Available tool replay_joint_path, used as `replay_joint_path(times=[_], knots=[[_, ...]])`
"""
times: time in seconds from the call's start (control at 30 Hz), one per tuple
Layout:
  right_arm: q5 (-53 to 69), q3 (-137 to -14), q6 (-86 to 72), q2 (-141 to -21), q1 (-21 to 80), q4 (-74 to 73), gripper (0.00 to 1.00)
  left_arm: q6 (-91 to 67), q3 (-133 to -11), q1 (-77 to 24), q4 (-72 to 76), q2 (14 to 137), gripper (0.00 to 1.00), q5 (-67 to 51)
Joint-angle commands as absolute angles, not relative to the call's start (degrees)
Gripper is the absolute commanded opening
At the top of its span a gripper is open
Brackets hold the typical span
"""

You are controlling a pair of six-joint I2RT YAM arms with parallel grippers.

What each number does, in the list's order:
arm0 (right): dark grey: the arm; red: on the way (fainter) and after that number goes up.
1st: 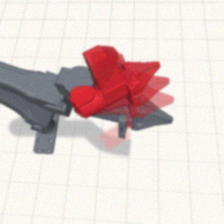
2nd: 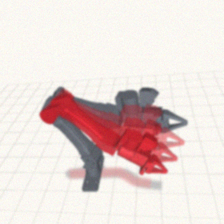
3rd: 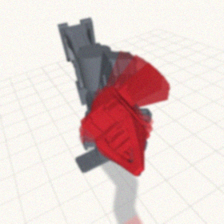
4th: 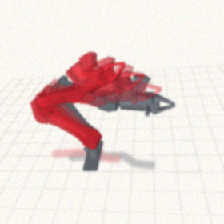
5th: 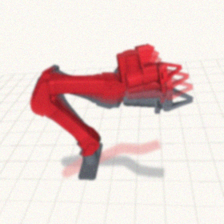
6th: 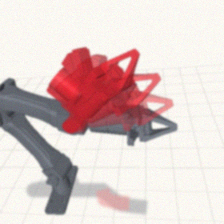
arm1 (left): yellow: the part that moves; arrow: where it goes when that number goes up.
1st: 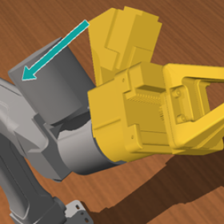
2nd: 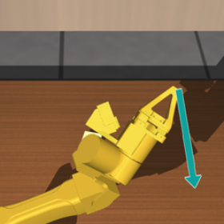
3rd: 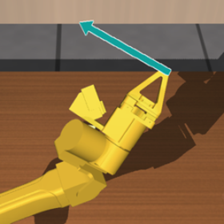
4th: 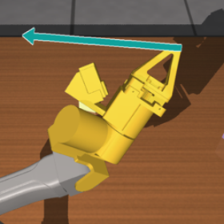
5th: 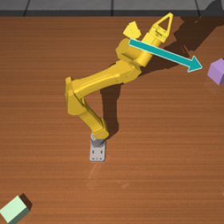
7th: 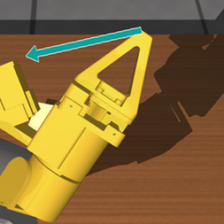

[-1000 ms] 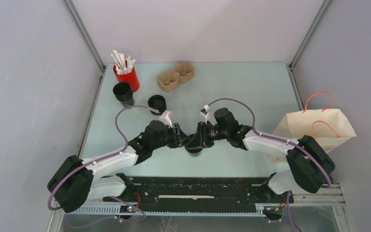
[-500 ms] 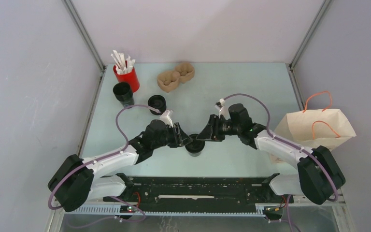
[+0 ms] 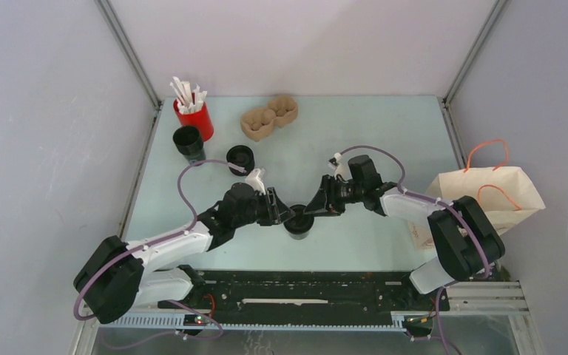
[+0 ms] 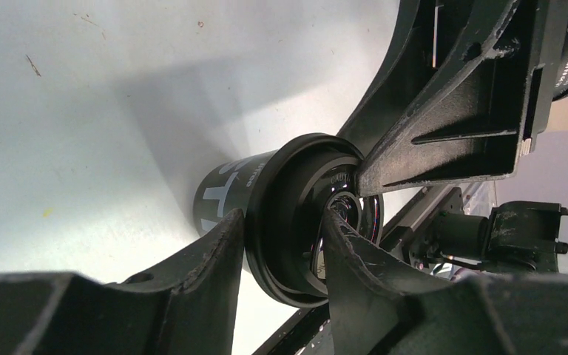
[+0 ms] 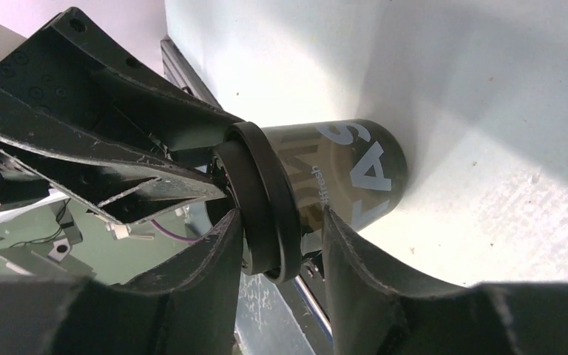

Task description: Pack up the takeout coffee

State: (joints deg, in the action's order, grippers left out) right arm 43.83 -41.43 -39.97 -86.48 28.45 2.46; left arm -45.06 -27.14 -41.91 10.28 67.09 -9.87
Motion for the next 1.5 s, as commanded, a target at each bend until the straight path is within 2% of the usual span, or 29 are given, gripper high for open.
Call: replay_joint_path(times=[0.0,0.1,0.27,0.37,0.43,0.57,0.63,0.87,1.03,1.13,1.23,1.37,1.47], knots=[[46.05,-38.96,-41.11,-89.39,26.91,10.16,0.45,-42.18,-24.85,-43.1,-1.93,69.57,0.46,-7.96],[44.16,-36.06,-41.61,-91.86,26.38,13.14,0.36,-42.5,-23.88,-43.09,-1.26,69.59,0.46,-7.7],[44.02,-30.39,-43.8,-98.47,26.54,21.71,0.34,-43.14,-22.01,-43.22,-0.26,69.99,0.46,-7.73],[44.31,-30.64,-44.91,-94.92,26.46,20.37,0.34,-42.86,-22.47,-43.25,-0.71,69.13,0.46,-7.67],[42.65,-33.2,-43.37,-89.58,26.58,14.02,0.39,-42.47,-23.49,-43.29,-2.13,68.23,0.46,-7.53],[44.13,-38.35,-42.75,-84.49,26.49,9.67,0.66,-41.64,-25.46,-43.3,-4.09,67.82,0.46,-6.94],[44.5,-40.56,-41.78,-85.77,26.46,7.93,0.7,-41.55,-25.79,-43.33,-4.14,68.08,0.46,-6.9],[43.69,-41.64,-41.31,-92.08,29.0,9.03,0.66,-42.07,-24.92,-43.77,-3.58,68.33,0.46,-6.44],[40.8,-36.19,-42.53,-97.49,28.1,14.2,0.5,-42.23,-24.39,-44.03,-2.46,69.28,0.45,-6.26],[41.03,-36.43,-43.19,-94.83,28.21,13.91,0.48,-42.45,-23.9,-44.11,-1.96,69.47,0.46,-6.57],[40.52,-39.97,-41.92,-89.71,28.97,8.21,0.52,-42.45,-24.1,-44.12,-2.36,68.74,0.46,-6.6],[40.19,-41.89,-40.67,-85.12,29.01,4.04,0.67,-42.19,-25.15,-44.14,-3.59,67.67,0.45,-6.42],[39.1,-42.18,-39.53,-82.95,29.05,-1.18,0.74,-42.1,-25.49,-44.17,-4.27,67.09,0.45,-6.38]])
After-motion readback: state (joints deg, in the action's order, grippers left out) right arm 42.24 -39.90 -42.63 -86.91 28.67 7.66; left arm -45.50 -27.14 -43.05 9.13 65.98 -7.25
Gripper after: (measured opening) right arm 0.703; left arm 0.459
